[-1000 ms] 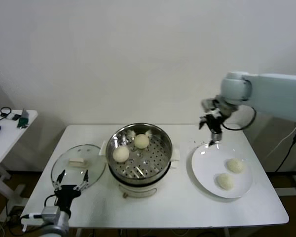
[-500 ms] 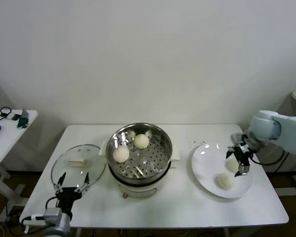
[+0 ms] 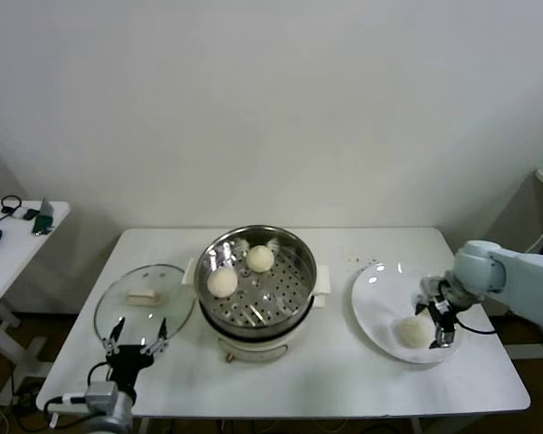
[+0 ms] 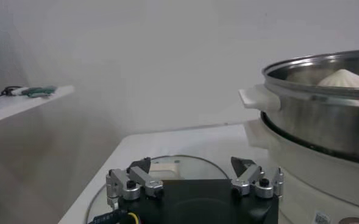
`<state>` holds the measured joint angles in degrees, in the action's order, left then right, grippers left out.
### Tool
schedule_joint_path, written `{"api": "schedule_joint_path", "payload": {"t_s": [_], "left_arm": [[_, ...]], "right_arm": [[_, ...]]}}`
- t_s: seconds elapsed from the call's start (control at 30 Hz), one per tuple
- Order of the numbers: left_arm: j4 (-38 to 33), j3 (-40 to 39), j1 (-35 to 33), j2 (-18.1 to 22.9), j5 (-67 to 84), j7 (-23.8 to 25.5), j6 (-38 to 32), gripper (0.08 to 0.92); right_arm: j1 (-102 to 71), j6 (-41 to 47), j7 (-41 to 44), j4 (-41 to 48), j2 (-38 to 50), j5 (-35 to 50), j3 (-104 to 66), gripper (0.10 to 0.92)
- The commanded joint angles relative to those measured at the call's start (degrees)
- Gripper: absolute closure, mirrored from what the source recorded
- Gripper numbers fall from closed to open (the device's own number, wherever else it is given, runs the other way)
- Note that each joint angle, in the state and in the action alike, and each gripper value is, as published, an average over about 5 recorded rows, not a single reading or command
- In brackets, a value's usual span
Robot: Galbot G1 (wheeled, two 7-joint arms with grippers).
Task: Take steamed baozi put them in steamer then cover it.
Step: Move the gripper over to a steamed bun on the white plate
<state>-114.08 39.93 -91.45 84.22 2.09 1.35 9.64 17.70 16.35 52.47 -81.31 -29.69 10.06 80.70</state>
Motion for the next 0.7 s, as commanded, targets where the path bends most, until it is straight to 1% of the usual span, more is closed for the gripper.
{"api": "schedule_joint_path", "payload": {"t_s": [0.03,0.2,0.7], "left_arm": [[0.33,-0.12,0.26,-0.11,-0.19,0.05,0.10,0.177],[0.27,-0.15,0.51,-0.12,-0.41,0.06,0.28,0.177],[0.22,-0.33,0.64,0.06,-0.60,0.07,0.10,0.177]], "right_arm": [[-6.07,0.54,-1.35,1.14,0.21,-2.20,-5.21,0.203],[-5.12,0.39,-1.67,1.99,-0.31,-1.87,-6.32,0.203],[0.50,-0.44,-0.30,1.01,0.28,0.30,-2.26,0.203]]}}
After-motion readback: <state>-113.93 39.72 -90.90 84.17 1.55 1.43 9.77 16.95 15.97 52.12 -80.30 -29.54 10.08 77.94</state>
